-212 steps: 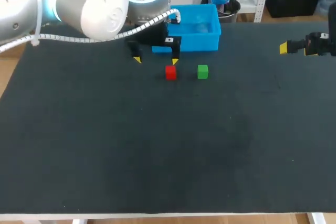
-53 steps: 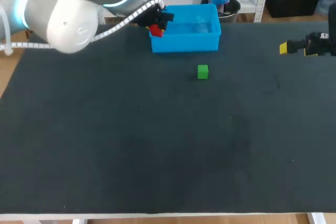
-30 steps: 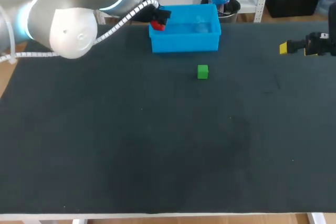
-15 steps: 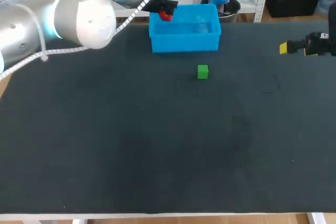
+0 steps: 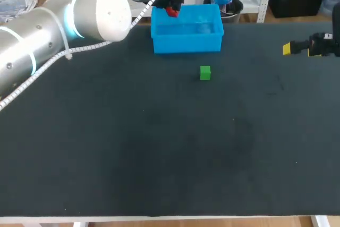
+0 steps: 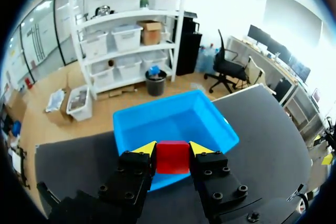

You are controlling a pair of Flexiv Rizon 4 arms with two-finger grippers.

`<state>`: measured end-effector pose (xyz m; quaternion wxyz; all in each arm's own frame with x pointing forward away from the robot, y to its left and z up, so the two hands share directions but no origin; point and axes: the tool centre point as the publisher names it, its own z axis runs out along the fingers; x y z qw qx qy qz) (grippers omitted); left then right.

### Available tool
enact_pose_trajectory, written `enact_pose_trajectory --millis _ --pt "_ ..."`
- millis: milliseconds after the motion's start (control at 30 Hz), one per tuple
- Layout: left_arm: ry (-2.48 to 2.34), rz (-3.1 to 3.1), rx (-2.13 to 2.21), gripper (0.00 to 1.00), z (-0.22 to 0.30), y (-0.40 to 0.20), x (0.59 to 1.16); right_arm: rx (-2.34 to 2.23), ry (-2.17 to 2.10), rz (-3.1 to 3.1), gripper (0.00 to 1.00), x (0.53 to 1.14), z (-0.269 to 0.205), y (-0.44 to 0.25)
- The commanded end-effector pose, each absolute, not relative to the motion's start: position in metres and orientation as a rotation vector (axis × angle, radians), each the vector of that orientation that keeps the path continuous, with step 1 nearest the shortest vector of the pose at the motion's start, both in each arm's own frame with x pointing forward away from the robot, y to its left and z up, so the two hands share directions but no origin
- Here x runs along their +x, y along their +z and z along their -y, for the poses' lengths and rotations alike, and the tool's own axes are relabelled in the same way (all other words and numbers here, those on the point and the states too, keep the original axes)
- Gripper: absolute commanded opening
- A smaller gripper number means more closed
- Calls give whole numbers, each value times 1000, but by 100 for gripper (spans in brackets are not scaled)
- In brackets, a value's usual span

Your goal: Use the left arm to pick the red cube and place it into the blue plastic box first, then use the right arm to grasp the green cube and put it into the same blue plastic box after the first action is fully finished.

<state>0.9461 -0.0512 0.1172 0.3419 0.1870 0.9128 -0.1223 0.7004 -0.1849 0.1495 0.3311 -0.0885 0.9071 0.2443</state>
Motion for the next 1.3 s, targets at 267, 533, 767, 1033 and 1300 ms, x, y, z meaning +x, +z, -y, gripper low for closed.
enact_pose_trajectory --millis 267,533,767,1033,1300 --pt "-344 -2387 492 0 65 92 973 -232 638 -2372 100 700 185 149" --pt "-353 -2399 486 0 71 75 974 -232 638 -2372 100 700 185 149" --pt "-340 -2422 471 0 69 66 972 -232 638 -2372 100 700 185 149" --pt "-324 -2440 454 0 66 60 970 -232 638 -2372 100 700 185 149" --pt "-301 -2472 444 0 64 52 969 -232 638 -2372 100 700 185 149"
